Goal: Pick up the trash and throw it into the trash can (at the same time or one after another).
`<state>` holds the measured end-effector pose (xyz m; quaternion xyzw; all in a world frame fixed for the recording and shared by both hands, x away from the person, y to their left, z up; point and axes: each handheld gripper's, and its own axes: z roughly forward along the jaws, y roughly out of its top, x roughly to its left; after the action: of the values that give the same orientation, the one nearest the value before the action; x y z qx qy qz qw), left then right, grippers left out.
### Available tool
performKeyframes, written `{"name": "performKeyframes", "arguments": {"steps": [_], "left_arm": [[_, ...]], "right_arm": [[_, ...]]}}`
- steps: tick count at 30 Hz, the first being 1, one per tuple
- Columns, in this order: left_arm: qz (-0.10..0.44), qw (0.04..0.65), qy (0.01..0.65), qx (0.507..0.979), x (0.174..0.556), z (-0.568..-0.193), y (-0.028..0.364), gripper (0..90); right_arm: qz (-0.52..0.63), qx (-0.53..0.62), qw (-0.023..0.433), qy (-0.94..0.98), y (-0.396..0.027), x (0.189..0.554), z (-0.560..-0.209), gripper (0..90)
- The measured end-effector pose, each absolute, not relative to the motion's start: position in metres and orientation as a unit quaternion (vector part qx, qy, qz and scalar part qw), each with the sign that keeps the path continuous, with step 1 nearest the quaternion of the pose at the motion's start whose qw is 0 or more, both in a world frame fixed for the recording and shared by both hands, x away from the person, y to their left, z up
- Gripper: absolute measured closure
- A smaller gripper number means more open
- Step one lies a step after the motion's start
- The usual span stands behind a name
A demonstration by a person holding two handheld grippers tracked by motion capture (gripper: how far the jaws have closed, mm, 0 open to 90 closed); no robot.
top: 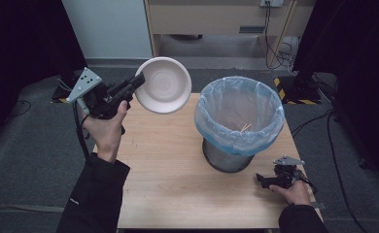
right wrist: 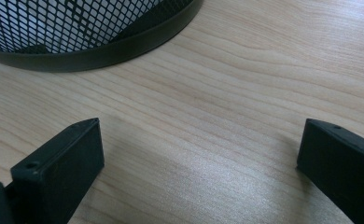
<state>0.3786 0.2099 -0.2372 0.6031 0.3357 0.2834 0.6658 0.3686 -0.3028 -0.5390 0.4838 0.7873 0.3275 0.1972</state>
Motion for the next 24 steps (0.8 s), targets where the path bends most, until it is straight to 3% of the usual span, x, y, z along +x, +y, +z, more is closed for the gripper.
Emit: {"name": "performKeyframes", "arguments": {"steps": [24], "left_arm": [[0.273, 0.672, 0.313, 0.613, 0.394, -0.223, 0.164, 83.5]], "right_arm": [[0.327, 0.484, 0.197, 0.787, -0.303, 0.369, -0.539, 0.7]]}}
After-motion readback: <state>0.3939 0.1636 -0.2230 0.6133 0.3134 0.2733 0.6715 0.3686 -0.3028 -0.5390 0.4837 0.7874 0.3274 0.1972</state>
